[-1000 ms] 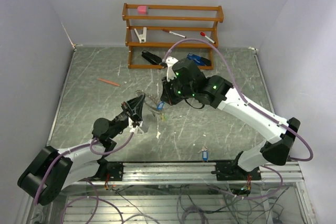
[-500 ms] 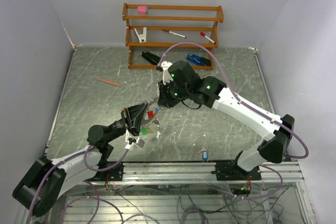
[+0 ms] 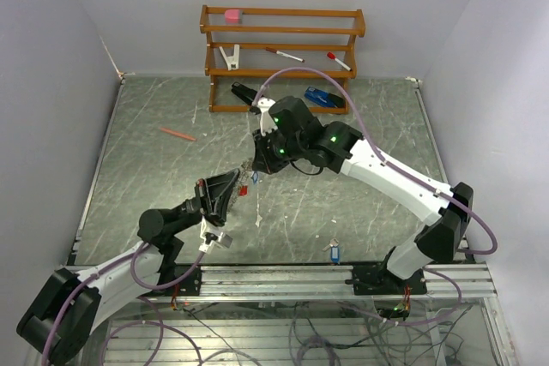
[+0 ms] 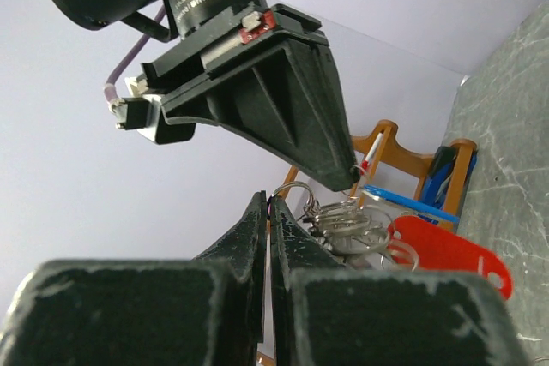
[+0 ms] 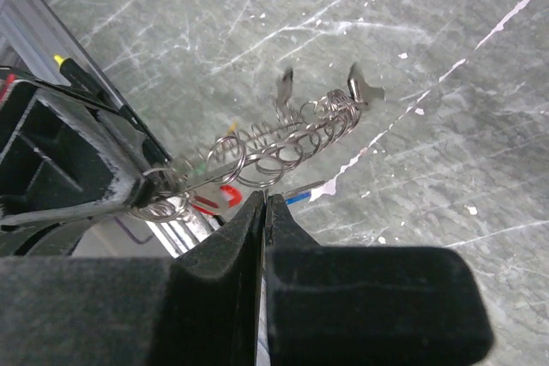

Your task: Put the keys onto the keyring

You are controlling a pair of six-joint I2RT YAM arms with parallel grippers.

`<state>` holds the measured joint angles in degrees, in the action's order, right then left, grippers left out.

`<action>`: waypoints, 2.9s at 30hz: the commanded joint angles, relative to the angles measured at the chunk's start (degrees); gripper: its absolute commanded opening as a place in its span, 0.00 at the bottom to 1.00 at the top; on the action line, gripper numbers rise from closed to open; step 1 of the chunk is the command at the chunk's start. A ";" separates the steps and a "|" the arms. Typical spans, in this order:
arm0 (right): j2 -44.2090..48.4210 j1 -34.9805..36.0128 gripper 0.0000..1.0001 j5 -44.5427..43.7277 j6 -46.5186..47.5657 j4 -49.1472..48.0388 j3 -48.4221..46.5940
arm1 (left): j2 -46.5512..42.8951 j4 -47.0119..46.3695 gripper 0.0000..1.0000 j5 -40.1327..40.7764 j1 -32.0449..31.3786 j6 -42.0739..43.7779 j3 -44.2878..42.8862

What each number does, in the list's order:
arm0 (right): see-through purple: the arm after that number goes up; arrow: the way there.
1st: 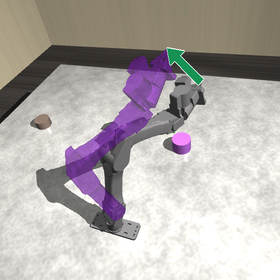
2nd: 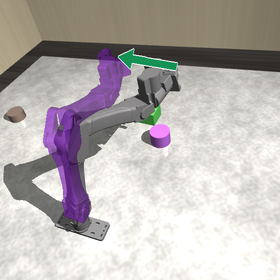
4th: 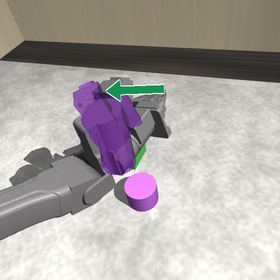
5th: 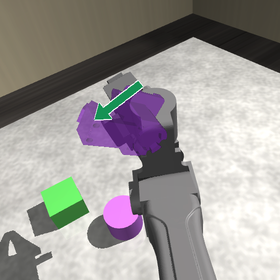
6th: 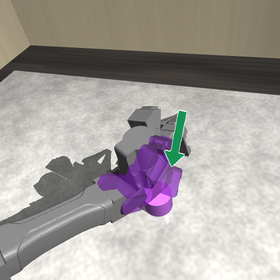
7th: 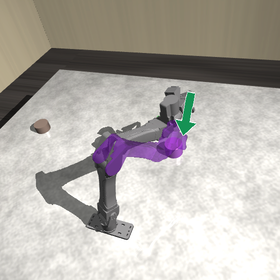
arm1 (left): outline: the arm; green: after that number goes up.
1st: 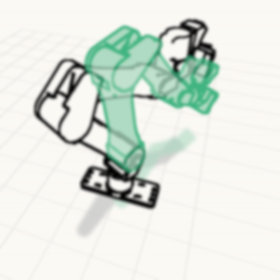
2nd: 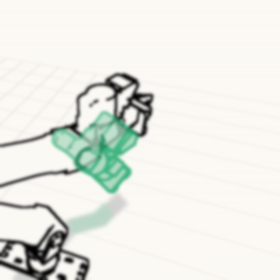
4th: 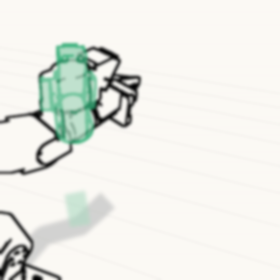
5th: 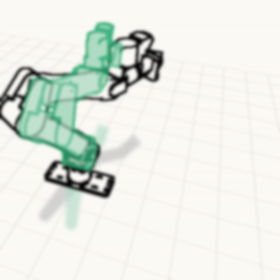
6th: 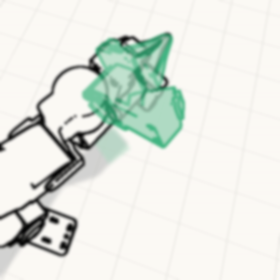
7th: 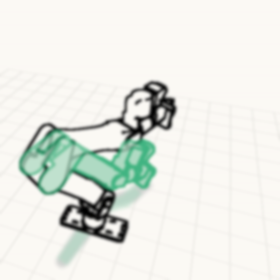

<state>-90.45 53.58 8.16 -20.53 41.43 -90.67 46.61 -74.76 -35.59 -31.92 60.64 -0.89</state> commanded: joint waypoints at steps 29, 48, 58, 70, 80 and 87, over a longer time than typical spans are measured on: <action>2.17 -0.31 0.00 6.31 -1.44 -1.14 -1.86 | 4.25 -14.76 0.07 0.07 -0.19 -4.64 -0.59; 4.89 -0.64 0.00 1.72 -2.99 -0.36 3.29 | 0.36 -6.59 0.07 11.73 -0.56 -12.16 -4.40; 6.56 -1.67 0.00 1.59 -2.48 -2.02 3.53 | -5.24 3.66 0.07 17.29 -1.50 -20.89 -7.02; 6.46 -2.74 0.00 3.75 -2.41 -4.58 1.97 | -4.99 5.74 0.07 15.84 -2.08 -24.42 -8.08; 5.22 -4.06 0.00 9.18 -2.24 -6.08 -1.22 | -4.95 1.64 0.07 10.13 -3.01 -17.06 -4.66; 4.08 -4.10 0.00 11.05 -2.40 -7.39 -2.64 | -2.93 -1.94 0.07 7.54 -3.14 -15.24 -3.92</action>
<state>-85.45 49.71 17.23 -23.29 36.01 -91.59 43.13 -69.19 -25.12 -34.65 43.55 -5.32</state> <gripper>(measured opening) 0.007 0.069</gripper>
